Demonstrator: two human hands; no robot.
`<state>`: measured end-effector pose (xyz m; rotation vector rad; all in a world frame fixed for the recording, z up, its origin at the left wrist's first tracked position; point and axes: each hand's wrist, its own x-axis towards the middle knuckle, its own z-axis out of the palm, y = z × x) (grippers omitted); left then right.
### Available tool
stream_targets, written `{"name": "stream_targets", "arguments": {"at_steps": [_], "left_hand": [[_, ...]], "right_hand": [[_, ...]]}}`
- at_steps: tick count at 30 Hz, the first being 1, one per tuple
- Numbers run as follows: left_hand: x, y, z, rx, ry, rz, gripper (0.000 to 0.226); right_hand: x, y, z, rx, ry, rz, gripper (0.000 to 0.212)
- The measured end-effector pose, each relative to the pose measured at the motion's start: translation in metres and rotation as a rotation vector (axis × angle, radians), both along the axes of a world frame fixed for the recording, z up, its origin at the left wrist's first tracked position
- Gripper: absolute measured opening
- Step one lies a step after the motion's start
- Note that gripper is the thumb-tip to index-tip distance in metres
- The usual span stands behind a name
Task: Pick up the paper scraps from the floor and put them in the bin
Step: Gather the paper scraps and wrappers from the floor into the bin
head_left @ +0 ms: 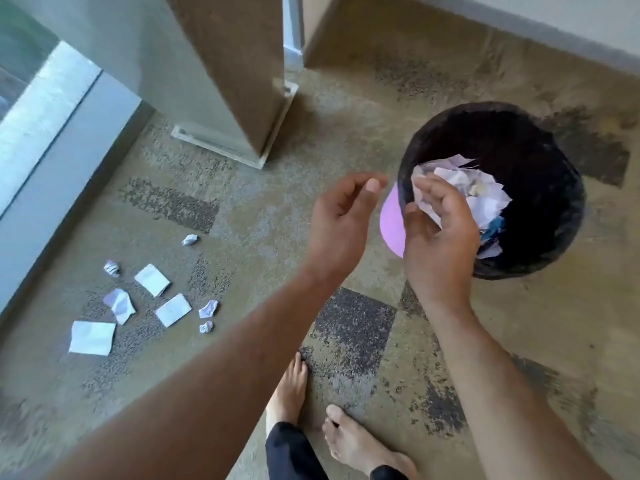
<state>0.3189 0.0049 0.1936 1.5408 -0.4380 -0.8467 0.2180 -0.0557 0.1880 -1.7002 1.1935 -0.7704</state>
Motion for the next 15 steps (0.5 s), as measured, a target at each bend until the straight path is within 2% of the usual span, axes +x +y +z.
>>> {"name": "stream_targets", "arguments": {"at_steps": [5, 10, 15], "left_hand": [[0.024, 0.088, -0.022, 0.076, -0.073, 0.165, 0.014], [0.038, 0.185, -0.06, 0.22, -0.142, 0.354, 0.008], [0.029, 0.281, -0.116, 0.436, -0.212, 0.523, 0.009]], "right_hand": [[0.052, 0.067, -0.021, 0.049, -0.006, 0.288, 0.025], [0.088, 0.136, -0.063, 0.127, 0.07, 0.53, 0.024], [0.094, 0.194, -0.129, 0.15, 0.248, 0.752, 0.041]]}}
